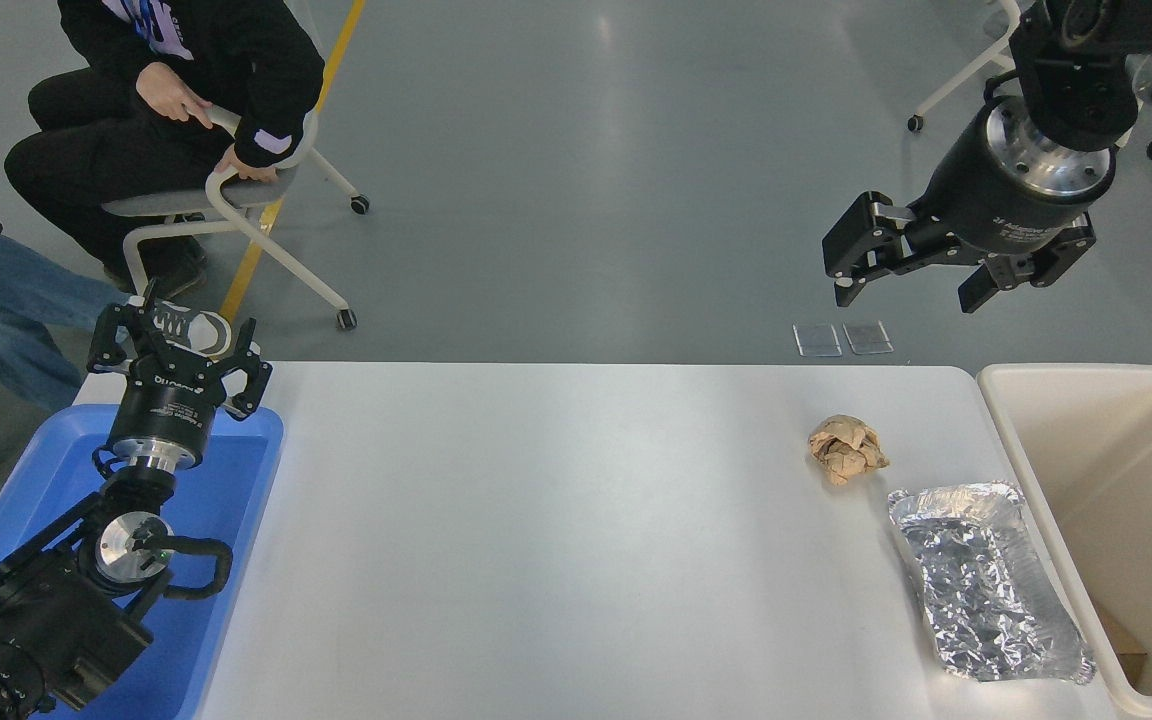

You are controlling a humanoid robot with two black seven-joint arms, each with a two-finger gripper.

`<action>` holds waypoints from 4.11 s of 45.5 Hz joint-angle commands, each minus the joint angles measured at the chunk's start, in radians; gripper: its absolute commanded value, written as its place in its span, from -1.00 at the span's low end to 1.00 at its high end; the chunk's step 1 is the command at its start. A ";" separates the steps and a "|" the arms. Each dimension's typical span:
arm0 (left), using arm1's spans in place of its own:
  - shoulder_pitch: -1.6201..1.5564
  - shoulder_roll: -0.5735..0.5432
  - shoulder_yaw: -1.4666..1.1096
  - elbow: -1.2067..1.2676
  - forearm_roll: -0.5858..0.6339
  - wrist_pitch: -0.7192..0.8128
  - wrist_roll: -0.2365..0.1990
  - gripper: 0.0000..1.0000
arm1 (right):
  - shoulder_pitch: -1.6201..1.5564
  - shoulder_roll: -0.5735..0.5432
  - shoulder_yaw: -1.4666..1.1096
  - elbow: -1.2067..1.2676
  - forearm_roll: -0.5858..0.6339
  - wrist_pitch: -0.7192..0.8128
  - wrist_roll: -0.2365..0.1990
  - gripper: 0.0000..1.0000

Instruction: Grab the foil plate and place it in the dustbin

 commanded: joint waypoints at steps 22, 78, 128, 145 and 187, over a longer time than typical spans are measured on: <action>-0.002 0.001 0.006 0.000 0.000 0.002 0.000 0.98 | -0.012 -0.001 0.018 0.000 0.000 0.000 0.000 1.00; -0.002 0.000 0.003 0.000 0.000 0.002 -0.001 0.98 | -0.104 -0.016 -0.022 0.004 -0.038 0.000 -0.009 1.00; -0.002 0.000 0.002 0.001 0.000 0.006 -0.001 0.98 | -0.863 -0.329 0.026 -0.107 -0.584 -0.696 -0.008 0.82; -0.002 0.000 0.002 0.000 0.000 0.006 -0.001 0.98 | -1.055 -0.326 0.227 -0.216 -0.650 -0.698 -0.008 0.82; -0.002 0.000 0.002 0.001 0.000 0.006 -0.001 0.98 | -1.249 -0.325 0.365 -0.404 -0.615 -0.730 -0.008 0.33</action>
